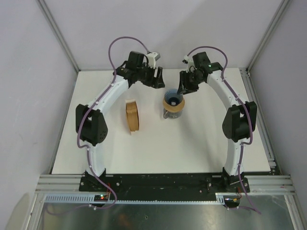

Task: Place the coffee filter in the dripper

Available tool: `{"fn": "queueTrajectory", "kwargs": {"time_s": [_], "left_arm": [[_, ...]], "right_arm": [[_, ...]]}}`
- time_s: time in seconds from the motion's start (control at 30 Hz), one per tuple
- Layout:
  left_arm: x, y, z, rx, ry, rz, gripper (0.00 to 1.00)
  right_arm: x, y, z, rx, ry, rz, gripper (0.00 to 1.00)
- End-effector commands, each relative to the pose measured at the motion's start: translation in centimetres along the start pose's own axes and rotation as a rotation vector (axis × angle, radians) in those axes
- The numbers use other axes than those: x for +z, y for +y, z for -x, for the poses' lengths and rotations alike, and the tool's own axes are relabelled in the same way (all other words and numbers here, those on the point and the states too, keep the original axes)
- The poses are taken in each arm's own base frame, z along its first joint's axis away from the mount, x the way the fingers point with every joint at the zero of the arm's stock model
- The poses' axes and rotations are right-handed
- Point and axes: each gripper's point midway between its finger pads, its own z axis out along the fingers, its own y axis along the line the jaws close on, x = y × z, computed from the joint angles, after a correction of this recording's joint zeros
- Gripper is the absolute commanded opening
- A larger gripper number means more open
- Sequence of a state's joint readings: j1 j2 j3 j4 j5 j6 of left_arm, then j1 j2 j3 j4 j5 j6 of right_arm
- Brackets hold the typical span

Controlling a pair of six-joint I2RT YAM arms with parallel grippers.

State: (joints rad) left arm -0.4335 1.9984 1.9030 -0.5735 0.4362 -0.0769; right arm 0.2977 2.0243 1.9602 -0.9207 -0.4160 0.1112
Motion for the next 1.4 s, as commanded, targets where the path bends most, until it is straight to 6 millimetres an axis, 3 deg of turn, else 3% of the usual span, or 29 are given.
{"fn": "queueTrajectory", "kwargs": {"time_s": [0.0, 0.17, 0.47, 1.03, 1.37], "left_arm": [[-2.9, -1.0, 1.6, 0.054, -0.055, -0.006, 0.74], [-2.7, -0.8, 0.5, 0.044, -0.029, -0.009, 0.74], [-2.5, -0.7, 0.0, 0.045, -0.019, -0.011, 0.74], [-2.6, -0.8, 0.1, 0.054, -0.021, -0.017, 0.73], [-2.5, -1.1, -0.1, 0.049, -0.016, -0.035, 0.72]], "right_arm": [[-0.6, 0.2, 0.6, -0.031, -0.032, -0.023, 0.41], [0.1, -0.8, 0.9, 0.008, -0.027, -0.037, 0.32], [0.6, -0.9, 1.4, 0.033, -0.022, -0.024, 0.25], [-0.6, 1.6, 2.2, -0.028, -0.042, -0.012, 0.37], [-0.2, 0.7, 1.3, -0.024, -0.017, -0.050, 0.36]]}}
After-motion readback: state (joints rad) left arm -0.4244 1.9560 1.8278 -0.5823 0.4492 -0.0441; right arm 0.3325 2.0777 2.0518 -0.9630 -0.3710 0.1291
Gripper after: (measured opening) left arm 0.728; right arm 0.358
